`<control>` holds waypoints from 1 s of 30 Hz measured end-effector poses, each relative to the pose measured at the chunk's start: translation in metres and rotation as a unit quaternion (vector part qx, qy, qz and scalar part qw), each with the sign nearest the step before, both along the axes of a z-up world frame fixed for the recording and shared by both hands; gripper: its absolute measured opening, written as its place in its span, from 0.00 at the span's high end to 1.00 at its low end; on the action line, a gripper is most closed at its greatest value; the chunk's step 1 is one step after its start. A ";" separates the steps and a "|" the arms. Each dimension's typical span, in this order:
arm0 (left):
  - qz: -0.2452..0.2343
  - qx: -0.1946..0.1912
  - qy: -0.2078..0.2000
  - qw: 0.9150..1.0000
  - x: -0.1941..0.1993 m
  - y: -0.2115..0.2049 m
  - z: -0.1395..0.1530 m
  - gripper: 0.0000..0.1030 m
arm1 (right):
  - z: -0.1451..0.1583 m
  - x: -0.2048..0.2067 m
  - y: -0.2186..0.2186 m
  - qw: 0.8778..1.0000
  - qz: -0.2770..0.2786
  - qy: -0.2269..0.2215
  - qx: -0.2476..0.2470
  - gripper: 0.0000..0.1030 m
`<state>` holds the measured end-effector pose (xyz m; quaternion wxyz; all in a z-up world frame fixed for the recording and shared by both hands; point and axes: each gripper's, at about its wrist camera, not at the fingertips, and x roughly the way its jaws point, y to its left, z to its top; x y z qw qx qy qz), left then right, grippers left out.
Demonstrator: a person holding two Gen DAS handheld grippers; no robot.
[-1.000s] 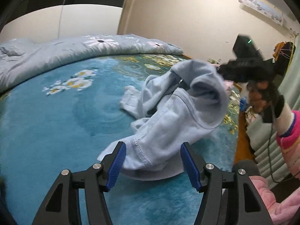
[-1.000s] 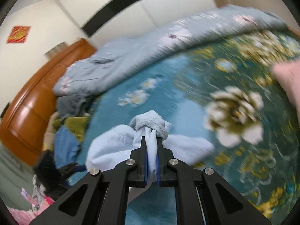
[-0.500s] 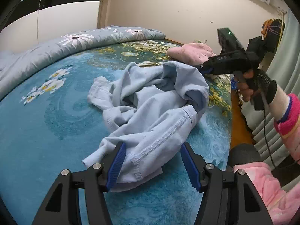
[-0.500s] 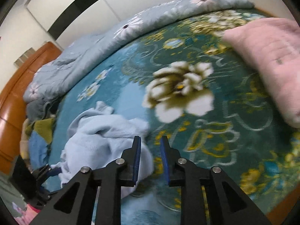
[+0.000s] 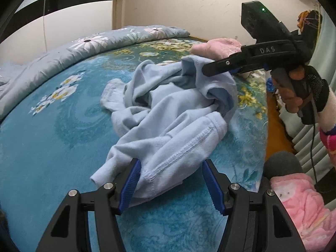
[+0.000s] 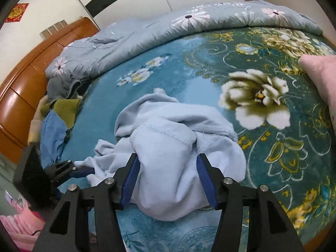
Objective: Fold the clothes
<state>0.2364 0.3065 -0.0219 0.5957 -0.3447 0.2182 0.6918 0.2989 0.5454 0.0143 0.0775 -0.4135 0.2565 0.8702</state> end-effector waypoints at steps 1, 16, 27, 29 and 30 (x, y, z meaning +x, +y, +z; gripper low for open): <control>0.001 -0.001 -0.001 1.000 0.000 -0.002 0.000 0.37 | -0.001 0.000 0.000 1.000 -0.003 0.002 -0.006 0.46; 0.010 -0.010 0.021 1.000 0.012 -0.012 -0.004 0.37 | 0.045 0.045 0.027 0.990 -0.081 0.096 -0.062 0.95; 0.067 0.015 0.065 0.996 0.006 -0.015 0.021 0.92 | 0.068 0.041 0.027 0.986 -0.087 0.124 -0.072 0.95; 0.093 0.046 0.070 0.992 -0.006 -0.020 0.050 0.92 | 0.082 0.038 0.028 0.985 -0.087 0.130 -0.066 0.95; 0.109 0.064 0.073 0.989 -0.014 -0.024 0.068 0.92 | 0.093 0.036 0.030 0.984 -0.087 0.139 -0.064 0.95</control>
